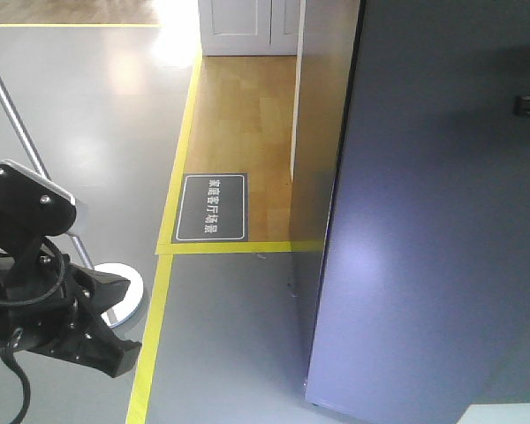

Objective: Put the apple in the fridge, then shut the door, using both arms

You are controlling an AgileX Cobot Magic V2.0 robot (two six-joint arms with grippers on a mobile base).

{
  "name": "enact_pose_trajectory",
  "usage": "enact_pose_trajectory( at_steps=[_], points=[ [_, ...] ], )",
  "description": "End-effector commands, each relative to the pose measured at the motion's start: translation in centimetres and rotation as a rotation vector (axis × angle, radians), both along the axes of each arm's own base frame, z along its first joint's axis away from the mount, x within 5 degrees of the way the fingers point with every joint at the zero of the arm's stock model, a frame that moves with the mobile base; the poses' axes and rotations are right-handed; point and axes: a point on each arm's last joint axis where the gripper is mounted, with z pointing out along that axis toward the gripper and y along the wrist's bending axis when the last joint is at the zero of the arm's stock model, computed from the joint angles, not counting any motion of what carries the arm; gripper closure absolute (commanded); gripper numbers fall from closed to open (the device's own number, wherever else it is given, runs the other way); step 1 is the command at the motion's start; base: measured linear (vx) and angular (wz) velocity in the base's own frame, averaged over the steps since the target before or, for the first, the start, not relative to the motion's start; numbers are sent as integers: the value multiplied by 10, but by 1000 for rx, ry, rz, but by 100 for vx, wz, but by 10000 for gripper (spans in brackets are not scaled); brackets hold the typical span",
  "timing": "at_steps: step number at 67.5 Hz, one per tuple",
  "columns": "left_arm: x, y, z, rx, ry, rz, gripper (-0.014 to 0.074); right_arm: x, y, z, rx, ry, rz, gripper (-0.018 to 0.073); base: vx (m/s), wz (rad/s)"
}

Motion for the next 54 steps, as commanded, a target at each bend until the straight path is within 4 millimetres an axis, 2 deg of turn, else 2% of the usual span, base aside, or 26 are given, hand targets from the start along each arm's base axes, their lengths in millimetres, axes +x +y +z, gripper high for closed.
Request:
enact_pose_trajectory(
  at_steps=[1,14,27,42,54],
  points=[
    [1,-2,15,-65,-68,-5,603,9,-7,29,-35,-109,13,563,0,0],
    [1,-2,15,-65,-68,-5,603,35,-31,29,0,-156,-26,563,0,0],
    [1,-2,15,-65,-68,-5,603,58,-38,32,-7,-186,-24,563,0,0],
    [1,-2,15,-65,-68,-5,603,60,-39,34,-15,-192,-24,563,0,0],
    [1,-2,15,-65,-68,-5,603,56,-38,32,-22,-117,-64,563,0,0]
  ],
)
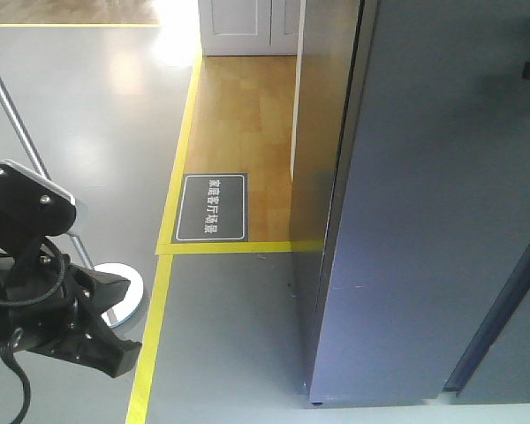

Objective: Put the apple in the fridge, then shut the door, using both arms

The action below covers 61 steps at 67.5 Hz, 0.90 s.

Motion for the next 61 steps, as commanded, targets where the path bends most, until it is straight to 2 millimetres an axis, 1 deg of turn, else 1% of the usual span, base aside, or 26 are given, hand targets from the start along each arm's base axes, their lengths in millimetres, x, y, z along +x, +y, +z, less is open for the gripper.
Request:
enact_pose_trajectory(
  at_steps=[1,6,11,18,24,28,31,38,39,40,47,61],
  points=[
    [1,-2,15,-65,-68,-5,603,-13,4,37,-40,-67,0,563,0,0],
    [1,-1,15,-65,-67,-5,603,-19,7,38,-41,-16,-21,563,0,0],
    [1,-2,15,-66,-68,-5,603,-27,17,40,-51,72,-15,563,0,0],
    [1,-2,15,-65,-67,-5,603,-37,33,41,-59,192,58,563,0,0],
    [1,-2,15,-65,-67,-5,603,-45,44,41,10,250,121,563,0,0],
    [1,-2,15,-65,-67,-5,603,-54,52,45,84,242,164,563,0,0],
    [1,-2,15,-65,-67,-5,603,-61,57,47,104,236,204,563,0,0],
    [1,-2,15,-65,-67,-5,603,-87,68,50,148,199,268,563,0,0],
    [1,-2,15,-65,-67,-5,603,-89,69,50,148,194,269,563,0,0],
    [1,-2,15,-65,-67,-5,603,-95,70,50,150,189,270,563,0,0],
    [1,-2,15,-65,-67,-5,603,-122,72,49,122,183,265,563,0,0],
    [1,-2,15,-65,-67,-5,603,-185,78,32,82,235,255,563,0,0]
  ],
)
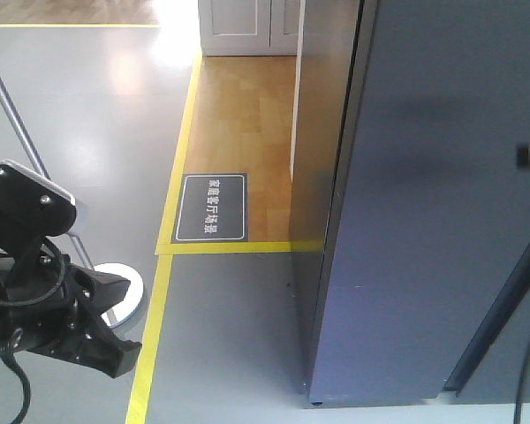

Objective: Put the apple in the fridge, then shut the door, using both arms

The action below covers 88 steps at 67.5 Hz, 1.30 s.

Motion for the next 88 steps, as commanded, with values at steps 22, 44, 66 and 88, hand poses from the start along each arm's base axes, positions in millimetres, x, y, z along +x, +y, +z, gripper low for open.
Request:
enact_pose_trajectory(
  at_steps=[22,44,66,88],
  points=[
    [1,-1,15,-64,-68,-5,603,-113,16,-19,-5,26,23,563,0,0],
    [1,-1,15,-64,-68,-5,603,-176,27,-42,19,119,38,563,0,0],
    [1,-1,15,-64,-68,-5,603,-206,31,-43,7,54,43,563,0,0],
    [1,-1,15,-64,-68,-5,603,-210,32,-43,7,48,45,563,0,0]
  ],
)
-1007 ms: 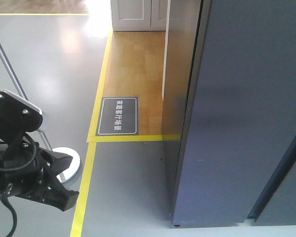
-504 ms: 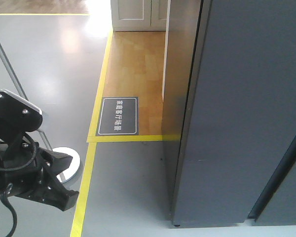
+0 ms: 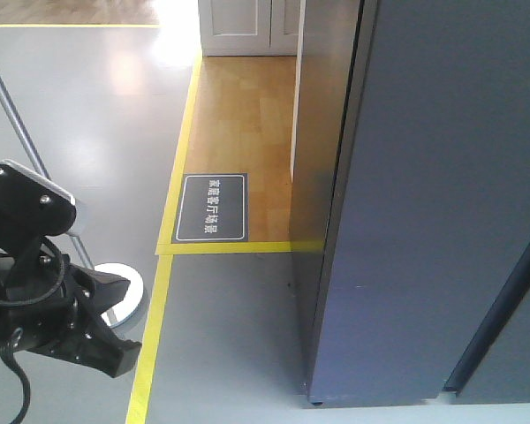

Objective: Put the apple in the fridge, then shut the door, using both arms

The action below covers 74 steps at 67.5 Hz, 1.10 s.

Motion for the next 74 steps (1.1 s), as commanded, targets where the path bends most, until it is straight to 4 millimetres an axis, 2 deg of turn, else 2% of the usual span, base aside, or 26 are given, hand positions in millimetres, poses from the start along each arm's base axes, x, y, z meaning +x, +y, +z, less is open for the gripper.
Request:
enact_pose_trajectory(
  at_steps=[1,18,28,40,55,65,74],
  points=[
    [1,-1,15,-64,-68,-5,603,4,-1,10,-9,-61,-8,563,0,0],
    [0,1,17,-54,-88,-9,603,4,-1,10,-9,-61,-8,563,0,0],
    [-5,24,18,-106,-158,60,603,4,-1,10,-9,-61,-8,563,0,0],
    [-22,57,-11,-183,-258,149,603,4,-1,10,-6,-59,-7,563,0,0],
    [-60,96,-49,-251,-428,290,603,4,-1,9,-6,-58,-6,563,0,0],
    [-82,112,-70,-256,-507,391,603,4,-1,9,-6,-58,-6,563,0,0],
    [-96,118,-81,-274,-583,428,603,3,-1,9,-6,-52,-6,563,0,0]
  ],
)
